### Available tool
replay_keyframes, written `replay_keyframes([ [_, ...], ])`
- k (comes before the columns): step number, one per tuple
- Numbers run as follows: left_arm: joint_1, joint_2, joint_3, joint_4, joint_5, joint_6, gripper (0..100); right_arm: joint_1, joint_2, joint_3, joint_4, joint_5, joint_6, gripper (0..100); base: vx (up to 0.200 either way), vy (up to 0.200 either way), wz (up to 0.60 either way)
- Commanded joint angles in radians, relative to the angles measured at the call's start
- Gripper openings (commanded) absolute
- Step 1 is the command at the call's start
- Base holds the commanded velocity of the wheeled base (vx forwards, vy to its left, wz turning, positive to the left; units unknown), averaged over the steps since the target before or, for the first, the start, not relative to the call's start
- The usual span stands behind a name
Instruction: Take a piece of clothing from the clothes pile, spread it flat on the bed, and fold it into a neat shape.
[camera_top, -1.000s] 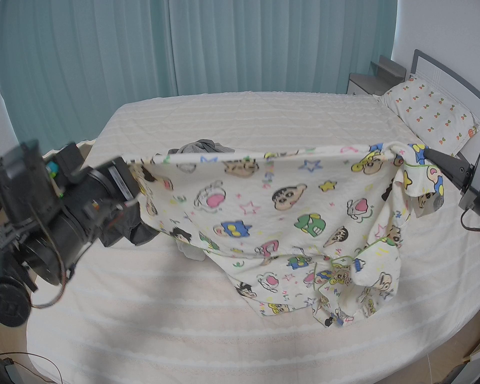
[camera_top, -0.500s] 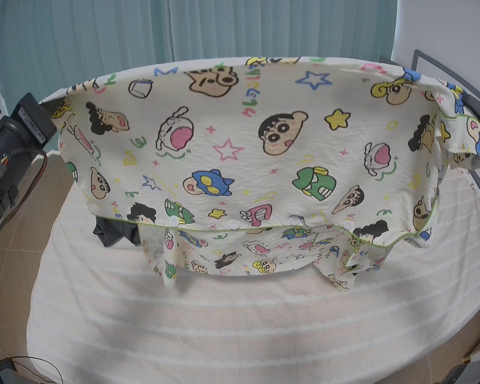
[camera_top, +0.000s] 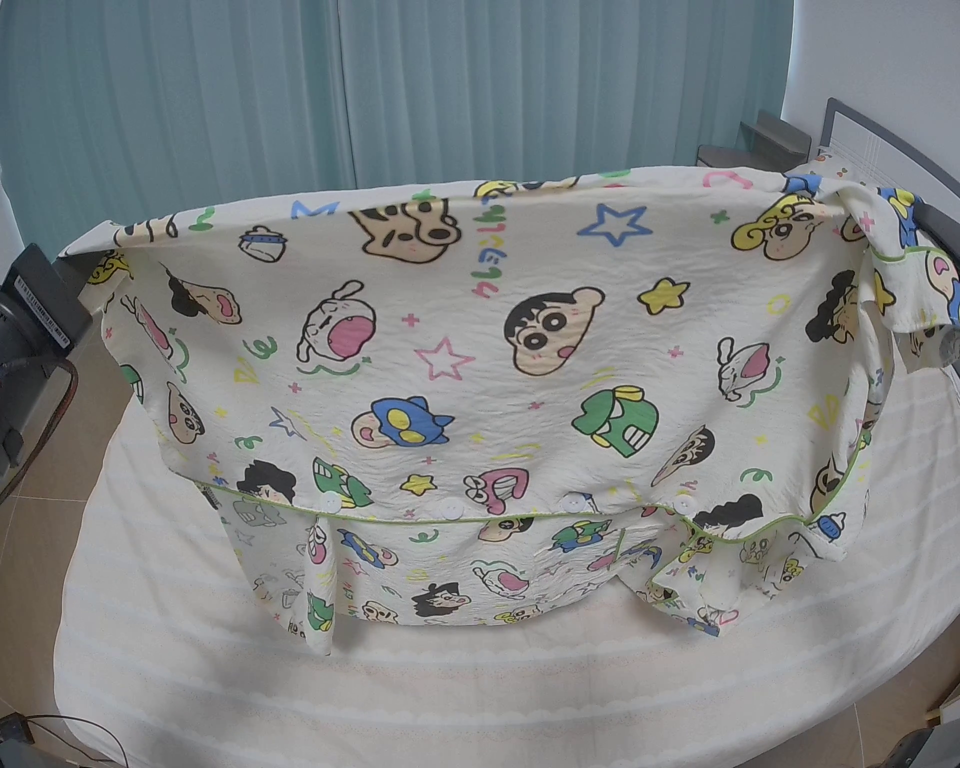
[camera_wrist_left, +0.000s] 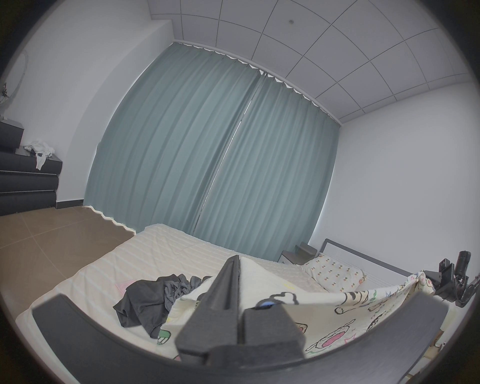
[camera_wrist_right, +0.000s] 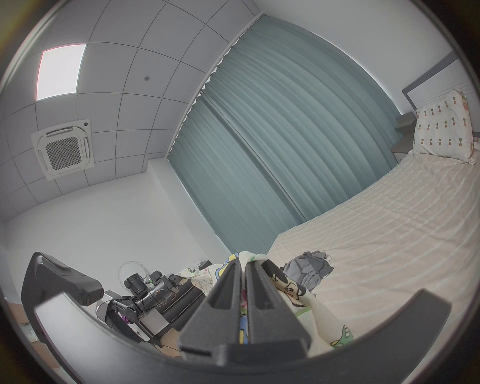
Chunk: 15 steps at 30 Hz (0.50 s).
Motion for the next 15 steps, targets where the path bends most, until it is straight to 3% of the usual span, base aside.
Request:
replay_keyframes([
  [1, 0.000, -0.002, 0.003, 0.000, 0.000, 0.001, 0, 0.004, 0.003, -0.013, 0.001, 0.001, 0.000, 0, -0.200, 0.000, 0.00],
  [13, -0.013, -0.002, 0.028, 0.000, -0.006, -0.024, 0, 0.019, -0.014, -0.030, 0.002, 0.001, -0.001, 0, 0.000, 0.000, 0.00],
  [15, -0.014, -0.002, 0.028, 0.000, -0.009, -0.022, 0, 0.019, -0.016, -0.030, 0.004, 0.007, -0.001, 0, 0.000, -0.200, 0.00],
])
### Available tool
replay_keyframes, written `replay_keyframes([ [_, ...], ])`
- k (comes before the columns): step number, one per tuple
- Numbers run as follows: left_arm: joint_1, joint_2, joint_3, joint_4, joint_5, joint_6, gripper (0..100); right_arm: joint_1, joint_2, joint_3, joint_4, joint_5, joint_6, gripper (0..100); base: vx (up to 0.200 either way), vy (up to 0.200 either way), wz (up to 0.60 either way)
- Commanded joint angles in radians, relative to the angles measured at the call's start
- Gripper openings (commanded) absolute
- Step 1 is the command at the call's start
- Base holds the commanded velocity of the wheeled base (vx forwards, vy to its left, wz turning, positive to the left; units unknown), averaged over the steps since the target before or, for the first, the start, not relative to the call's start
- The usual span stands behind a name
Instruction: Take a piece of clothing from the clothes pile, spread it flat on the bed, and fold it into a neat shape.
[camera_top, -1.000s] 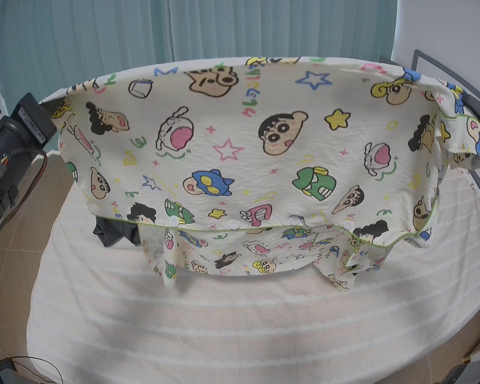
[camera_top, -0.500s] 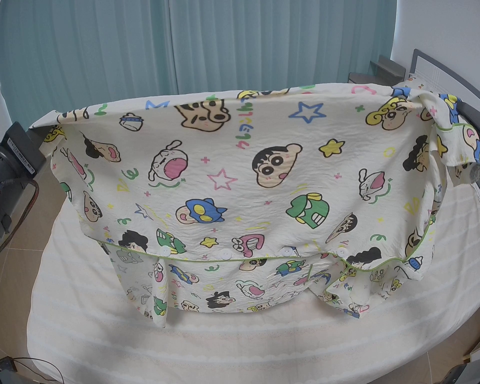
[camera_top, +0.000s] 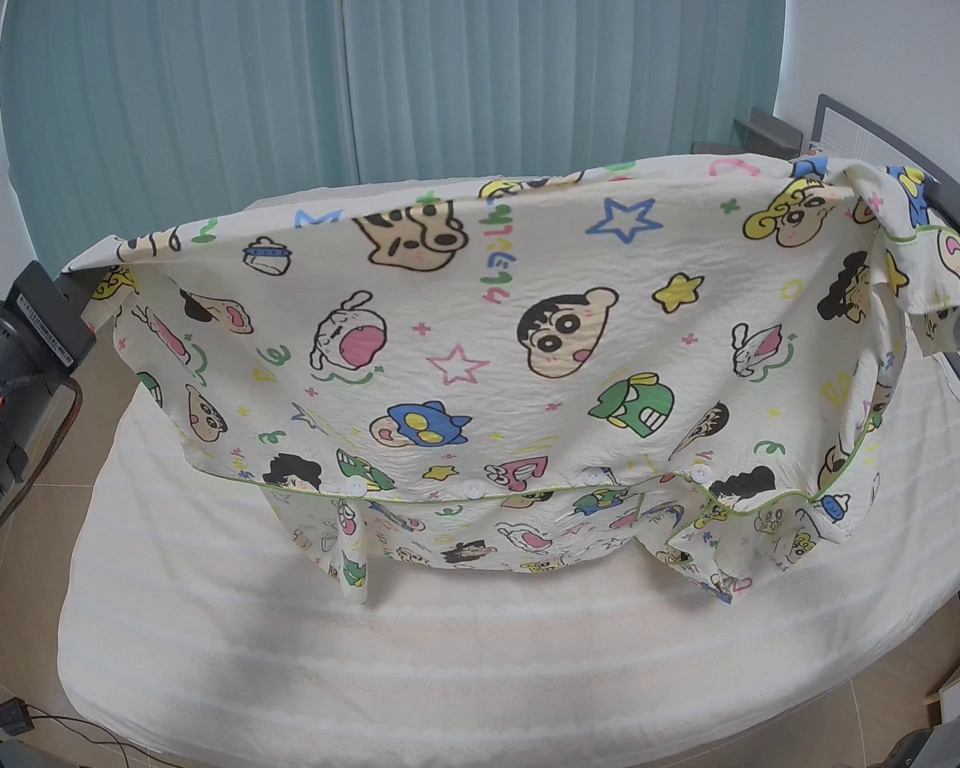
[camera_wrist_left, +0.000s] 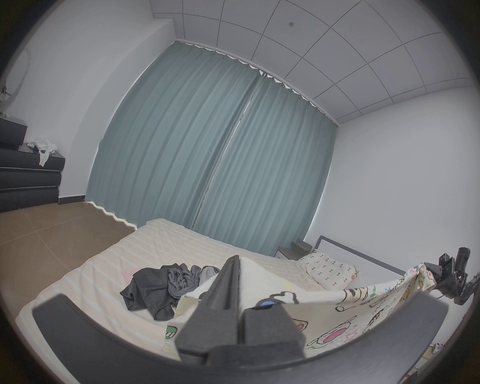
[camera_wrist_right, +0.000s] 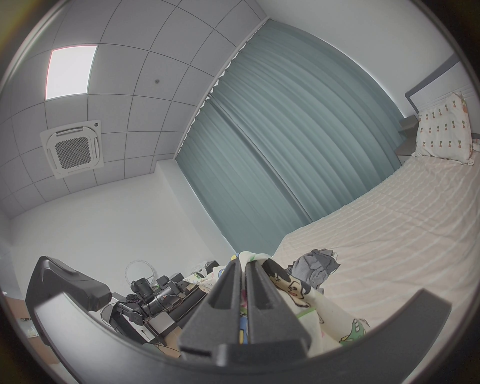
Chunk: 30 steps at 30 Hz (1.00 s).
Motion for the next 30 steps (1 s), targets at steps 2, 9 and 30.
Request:
replay_keyframes([
  [2, -0.004, 0.003, 0.002, 0.000, -0.019, 0.000, 0, 0.001, -0.008, 0.000, 0.001, 0.010, 0.001, 0, 0.000, -0.200, 0.00],
  [9, -0.004, 0.003, 0.003, 0.000, -0.043, 0.000, 0, 0.001, -0.011, 0.004, 0.002, 0.010, 0.001, 0, 0.000, -0.200, 0.00],
  [30, -0.004, 0.003, 0.003, 0.001, -0.043, 0.008, 0, 0.000, -0.001, -0.005, 0.002, 0.012, -0.001, 0, 0.000, -0.200, 0.00],
])
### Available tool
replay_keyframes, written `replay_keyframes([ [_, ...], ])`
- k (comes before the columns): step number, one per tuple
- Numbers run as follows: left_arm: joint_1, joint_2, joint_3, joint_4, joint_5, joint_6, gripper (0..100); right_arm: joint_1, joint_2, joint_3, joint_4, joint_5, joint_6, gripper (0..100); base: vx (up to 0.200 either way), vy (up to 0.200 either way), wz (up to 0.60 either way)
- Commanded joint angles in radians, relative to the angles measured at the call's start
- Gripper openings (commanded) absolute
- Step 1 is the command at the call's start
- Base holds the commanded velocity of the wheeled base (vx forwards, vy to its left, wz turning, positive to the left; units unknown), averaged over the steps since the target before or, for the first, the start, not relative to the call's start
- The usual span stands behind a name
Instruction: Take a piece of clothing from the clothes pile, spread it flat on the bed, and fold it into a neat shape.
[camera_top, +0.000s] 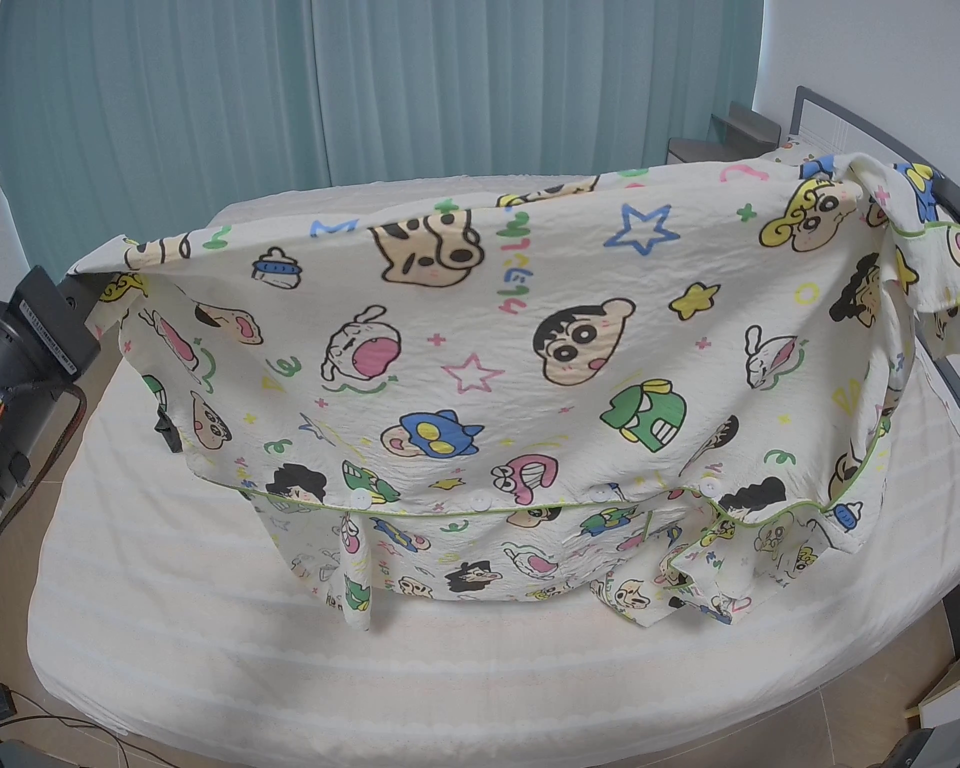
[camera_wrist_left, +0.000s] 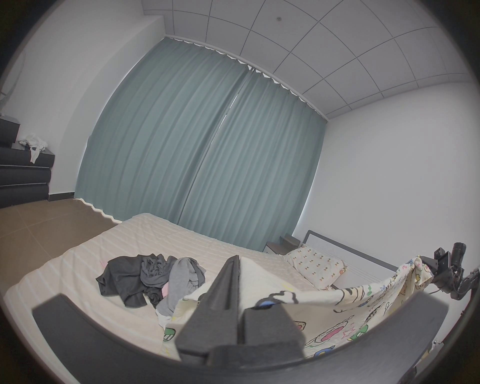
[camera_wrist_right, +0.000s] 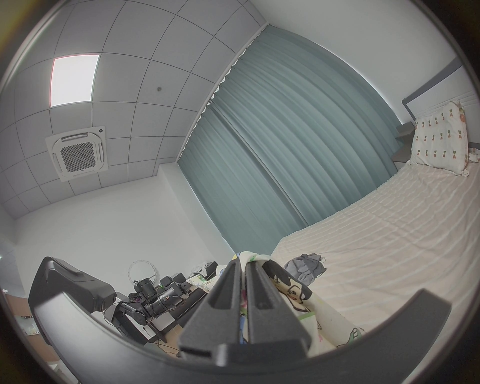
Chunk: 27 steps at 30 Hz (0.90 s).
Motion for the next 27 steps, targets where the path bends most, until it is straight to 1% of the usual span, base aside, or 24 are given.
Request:
replay_keyframes([
  [1, 0.000, 0.003, 0.000, 0.000, 0.001, 0.000, 0, 0.000, 0.008, -0.003, -0.002, 0.001, 0.000, 0, 0.000, -0.200, 0.00],
  [27, 0.000, 0.003, -0.005, -0.002, -0.003, 0.002, 0, -0.002, 0.031, -0.026, 0.001, 0.001, -0.002, 0, 0.000, -0.200, 0.00],
])
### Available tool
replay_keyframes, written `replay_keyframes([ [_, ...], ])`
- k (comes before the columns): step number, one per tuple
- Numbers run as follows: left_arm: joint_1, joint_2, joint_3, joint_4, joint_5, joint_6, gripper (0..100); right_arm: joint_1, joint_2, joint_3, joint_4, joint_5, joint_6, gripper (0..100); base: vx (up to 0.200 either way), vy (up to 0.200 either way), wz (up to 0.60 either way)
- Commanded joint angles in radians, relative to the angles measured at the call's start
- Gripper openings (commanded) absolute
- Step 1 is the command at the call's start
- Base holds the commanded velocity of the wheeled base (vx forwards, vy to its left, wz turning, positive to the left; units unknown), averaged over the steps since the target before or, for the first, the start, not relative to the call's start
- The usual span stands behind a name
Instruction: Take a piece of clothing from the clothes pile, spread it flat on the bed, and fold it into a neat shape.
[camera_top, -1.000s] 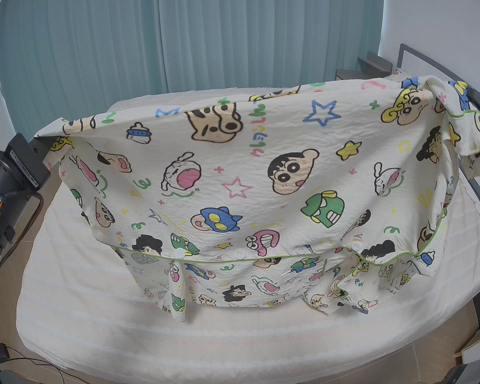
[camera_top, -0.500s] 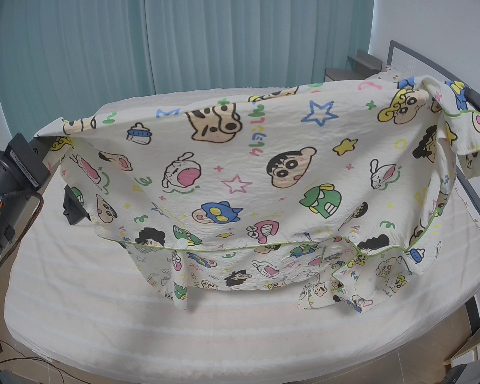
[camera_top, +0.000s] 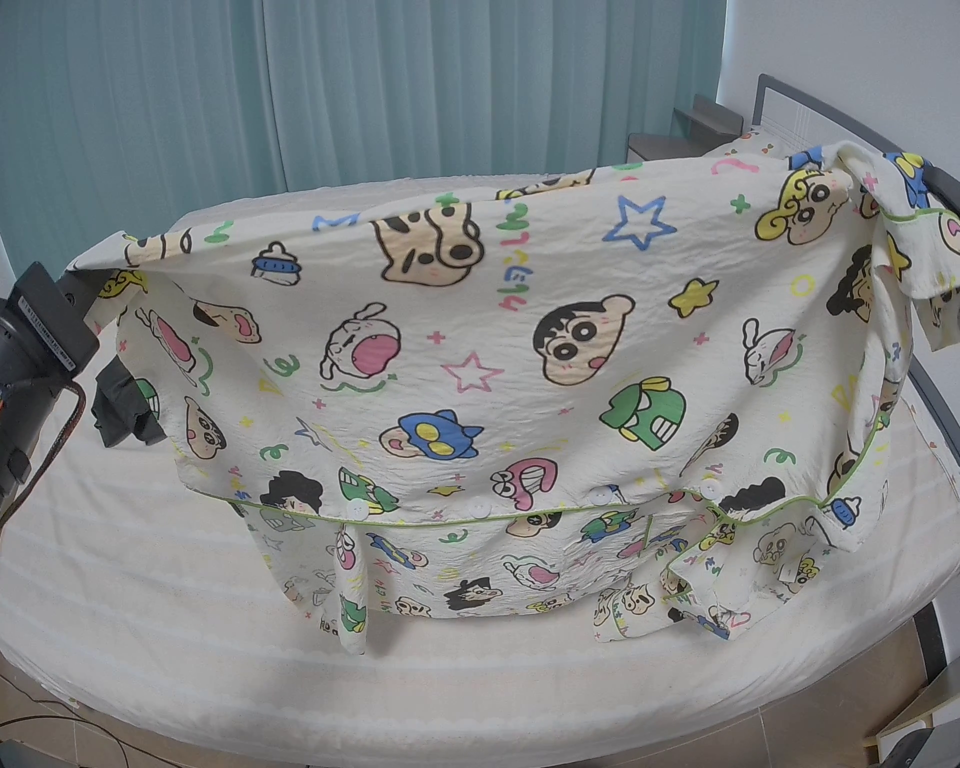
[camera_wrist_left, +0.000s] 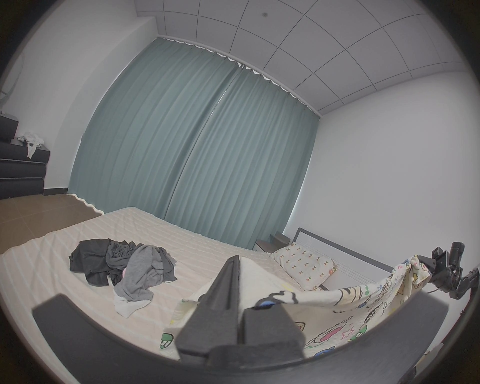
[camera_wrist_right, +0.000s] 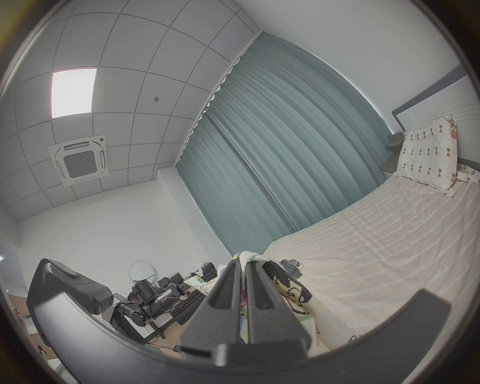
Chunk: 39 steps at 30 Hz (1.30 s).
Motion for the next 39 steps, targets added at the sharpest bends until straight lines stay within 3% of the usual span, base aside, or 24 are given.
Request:
replay_keyframes([
  [1, 0.000, 0.003, 0.000, -0.001, 0.001, -0.001, 0, 0.000, 0.007, -0.003, 0.000, 0.000, 0.000, 0, 0.000, -0.200, 0.00],
  [11, 0.000, 0.003, 0.000, -0.004, 0.001, -0.003, 0, 0.000, 0.006, 0.000, 0.000, 0.000, -0.001, 0, 0.000, -0.200, 0.00],
  [20, 0.000, 0.003, 0.005, -0.005, 0.002, -0.001, 0, 0.001, 0.006, 0.003, 0.000, 0.005, -0.015, 0, 0.000, 0.000, 0.00],
  [39, 0.001, -0.030, 0.006, -0.004, 0.002, 0.000, 0, 0.003, -0.030, 0.016, -0.002, 0.025, -0.017, 0, -0.200, 0.000, 0.00],
])
